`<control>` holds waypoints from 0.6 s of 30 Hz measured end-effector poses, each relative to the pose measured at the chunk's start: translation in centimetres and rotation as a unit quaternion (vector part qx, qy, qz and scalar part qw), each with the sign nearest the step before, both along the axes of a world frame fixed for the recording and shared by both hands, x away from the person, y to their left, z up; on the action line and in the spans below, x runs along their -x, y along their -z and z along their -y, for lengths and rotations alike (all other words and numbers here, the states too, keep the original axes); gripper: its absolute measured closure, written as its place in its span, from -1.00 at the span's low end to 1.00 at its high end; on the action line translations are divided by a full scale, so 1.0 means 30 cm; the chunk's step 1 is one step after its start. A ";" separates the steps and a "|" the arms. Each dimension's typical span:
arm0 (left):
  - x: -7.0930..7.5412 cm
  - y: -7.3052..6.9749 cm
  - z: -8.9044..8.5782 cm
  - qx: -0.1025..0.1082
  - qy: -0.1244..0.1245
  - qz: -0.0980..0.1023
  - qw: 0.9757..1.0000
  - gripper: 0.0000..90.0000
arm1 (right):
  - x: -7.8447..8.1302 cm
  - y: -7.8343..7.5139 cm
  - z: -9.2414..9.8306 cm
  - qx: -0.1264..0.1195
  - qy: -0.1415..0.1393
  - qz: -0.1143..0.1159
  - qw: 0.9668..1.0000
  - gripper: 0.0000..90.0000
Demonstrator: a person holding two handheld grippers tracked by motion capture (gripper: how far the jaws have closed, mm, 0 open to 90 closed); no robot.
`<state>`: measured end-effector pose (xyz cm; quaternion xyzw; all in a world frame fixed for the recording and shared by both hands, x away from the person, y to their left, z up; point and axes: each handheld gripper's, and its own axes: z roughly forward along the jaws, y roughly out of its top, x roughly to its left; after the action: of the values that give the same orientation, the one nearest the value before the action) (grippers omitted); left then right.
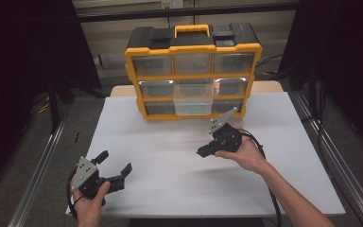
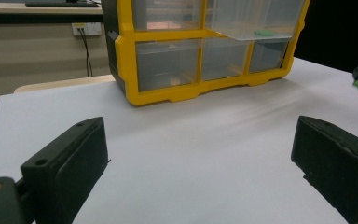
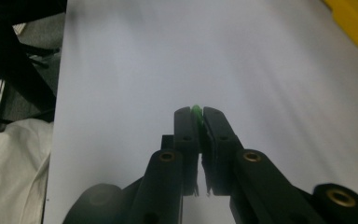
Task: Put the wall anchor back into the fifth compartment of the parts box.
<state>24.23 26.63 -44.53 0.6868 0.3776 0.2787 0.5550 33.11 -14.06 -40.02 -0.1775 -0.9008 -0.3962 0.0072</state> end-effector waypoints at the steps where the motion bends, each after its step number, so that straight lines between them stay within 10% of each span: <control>1: -0.001 0.001 -0.001 0.002 0.002 0.003 1.000 -0.92 | -0.001 -0.013 0.005 -0.007 -0.002 0.003 1.000 0.90; 18: -0.002 -0.001 -0.002 0.006 0.000 0.003 1.000 -0.91 | -0.037 -0.240 0.033 -0.055 0.012 0.064 0.996 0.90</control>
<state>24.29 26.70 -44.50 0.6827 0.3775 0.2791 0.5600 34.22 -15.04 -32.83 -0.1620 -0.8739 -0.4560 -0.0454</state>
